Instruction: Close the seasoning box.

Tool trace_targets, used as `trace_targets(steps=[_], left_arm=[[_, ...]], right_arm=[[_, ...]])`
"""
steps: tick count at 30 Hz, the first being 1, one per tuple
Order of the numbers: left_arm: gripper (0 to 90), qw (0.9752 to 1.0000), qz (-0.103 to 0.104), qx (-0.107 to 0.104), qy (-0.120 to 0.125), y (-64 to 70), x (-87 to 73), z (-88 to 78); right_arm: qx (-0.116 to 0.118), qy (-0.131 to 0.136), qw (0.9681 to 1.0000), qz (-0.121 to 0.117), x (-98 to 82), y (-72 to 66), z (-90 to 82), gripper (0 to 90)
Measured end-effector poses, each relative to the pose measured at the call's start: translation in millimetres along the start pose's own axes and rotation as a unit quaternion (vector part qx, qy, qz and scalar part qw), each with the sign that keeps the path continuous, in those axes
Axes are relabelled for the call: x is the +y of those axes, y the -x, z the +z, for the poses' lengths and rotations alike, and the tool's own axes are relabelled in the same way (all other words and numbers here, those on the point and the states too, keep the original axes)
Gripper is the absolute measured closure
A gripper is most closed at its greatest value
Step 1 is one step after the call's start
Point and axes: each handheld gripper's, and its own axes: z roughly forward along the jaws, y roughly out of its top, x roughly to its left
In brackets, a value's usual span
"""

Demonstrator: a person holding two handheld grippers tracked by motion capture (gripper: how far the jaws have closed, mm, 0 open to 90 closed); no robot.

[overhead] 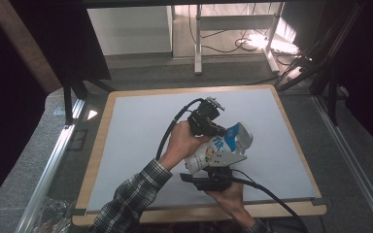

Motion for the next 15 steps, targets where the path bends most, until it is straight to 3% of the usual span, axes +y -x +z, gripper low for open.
trace_targets(steps=[15], left_arm=[[88.5,1.0000,-0.003,-0.001,-0.004,-0.9,1.1,0.2]], right_arm=[[0.000,0.003,1.0000,0.000,0.8,-0.2,0.4,53.6]])
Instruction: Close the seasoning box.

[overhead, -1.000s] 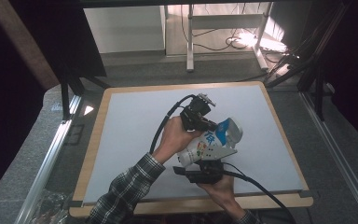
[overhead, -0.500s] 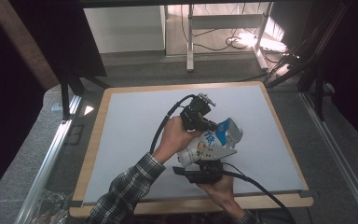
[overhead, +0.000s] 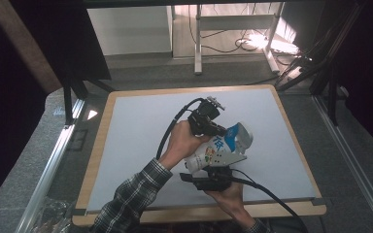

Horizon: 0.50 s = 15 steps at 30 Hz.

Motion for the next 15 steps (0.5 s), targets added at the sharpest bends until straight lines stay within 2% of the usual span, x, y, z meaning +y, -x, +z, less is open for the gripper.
trace_targets(steps=[15], left_arm=[[88.5,1.0000,0.001,-0.001,-0.002,-0.5,1.0,0.5]], right_arm=[[-0.002,0.002,1.0000,0.000,0.6,-0.3,0.7,53.6]])
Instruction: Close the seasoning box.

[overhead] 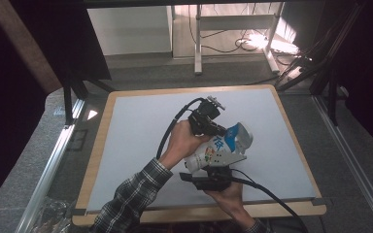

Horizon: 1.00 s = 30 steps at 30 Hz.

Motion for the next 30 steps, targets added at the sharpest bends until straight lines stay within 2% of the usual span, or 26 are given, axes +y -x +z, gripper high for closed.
trace_targets(steps=[30], left_arm=[[88.5,1.0000,-0.001,0.001,-0.008,-0.3,2.4,-0.1]], right_arm=[[0.002,0.005,1.0000,0.003,1.5,-0.5,0.5,53.2]])
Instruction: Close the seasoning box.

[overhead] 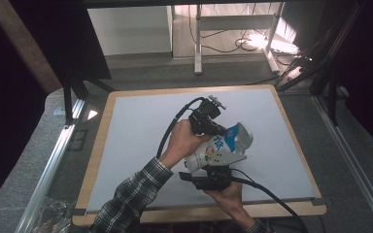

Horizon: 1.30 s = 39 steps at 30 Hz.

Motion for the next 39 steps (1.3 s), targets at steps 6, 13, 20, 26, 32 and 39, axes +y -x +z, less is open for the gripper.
trace_targets(steps=[6,13,20,26,32,39], left_arm=[[88.5,1.0000,-0.001,0.000,0.000,0.0,0.8,0.5],[88.5,1.0000,-0.002,0.000,-0.002,-0.1,1.3,0.4],[88.5,1.0000,0.001,0.000,-0.005,-0.6,1.5,0.1],[88.5,1.0000,-0.001,-0.001,-0.005,-1.2,1.6,0.6],[88.4,1.0000,-0.004,-0.001,-0.005,-1.3,1.9,1.3],[88.4,1.0000,-0.003,-0.001,-0.009,-2.0,2.1,1.4]], right_arm=[[0.000,0.001,1.0000,0.000,0.3,-0.1,0.0,53.0],[-0.001,0.003,1.0000,-0.001,0.8,-0.1,0.0,52.9],[0.001,0.002,1.0000,0.001,1.2,-0.5,0.0,52.8],[0.002,0.002,1.0000,0.002,1.3,-0.4,0.1,52.8],[0.002,0.002,1.0000,0.003,1.5,-0.5,0.1,52.6],[0.002,0.002,1.0000,0.004,1.8,-0.6,0.2,52.7]])
